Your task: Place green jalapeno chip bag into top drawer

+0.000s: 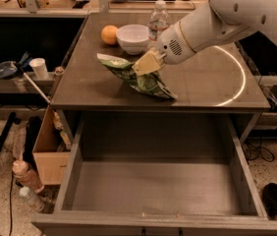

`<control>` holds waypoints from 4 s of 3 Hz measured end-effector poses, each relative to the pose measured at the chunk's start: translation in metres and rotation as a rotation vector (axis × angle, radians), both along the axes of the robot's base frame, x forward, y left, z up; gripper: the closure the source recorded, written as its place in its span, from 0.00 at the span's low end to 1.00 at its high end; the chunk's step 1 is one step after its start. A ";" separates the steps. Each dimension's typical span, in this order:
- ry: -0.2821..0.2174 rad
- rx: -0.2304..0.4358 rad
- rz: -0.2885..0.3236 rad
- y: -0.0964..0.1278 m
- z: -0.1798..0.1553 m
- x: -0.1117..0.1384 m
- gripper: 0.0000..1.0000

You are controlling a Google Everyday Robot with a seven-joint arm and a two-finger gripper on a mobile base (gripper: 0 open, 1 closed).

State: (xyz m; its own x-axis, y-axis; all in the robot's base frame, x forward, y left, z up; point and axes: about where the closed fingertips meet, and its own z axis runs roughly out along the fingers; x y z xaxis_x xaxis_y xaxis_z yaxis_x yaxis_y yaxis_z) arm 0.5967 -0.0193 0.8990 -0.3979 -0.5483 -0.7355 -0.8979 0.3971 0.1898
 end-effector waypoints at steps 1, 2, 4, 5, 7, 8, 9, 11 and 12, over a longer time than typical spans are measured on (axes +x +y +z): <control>-0.025 0.006 -0.004 -0.003 0.017 -0.005 1.00; -0.065 0.012 -0.005 -0.008 0.041 -0.015 1.00; -0.126 0.030 -0.021 -0.026 0.074 -0.046 1.00; -0.131 0.043 -0.039 -0.039 0.072 -0.068 1.00; -0.133 0.088 -0.044 -0.067 0.054 -0.110 1.00; -0.136 0.108 -0.038 -0.078 0.045 -0.132 1.00; -0.137 0.120 -0.029 -0.083 0.041 -0.144 1.00; -0.126 0.136 -0.071 -0.093 0.029 -0.170 1.00; -0.134 0.138 -0.108 -0.098 0.014 -0.177 1.00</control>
Offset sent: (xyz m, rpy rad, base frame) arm -0.0247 -0.0185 0.0706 0.0194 -0.1141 -0.0171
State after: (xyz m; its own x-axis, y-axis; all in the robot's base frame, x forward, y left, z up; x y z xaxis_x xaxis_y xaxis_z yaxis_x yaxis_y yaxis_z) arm 0.4200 -0.1172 0.9129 -0.3425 -0.3980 -0.8511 -0.8724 0.4709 0.1308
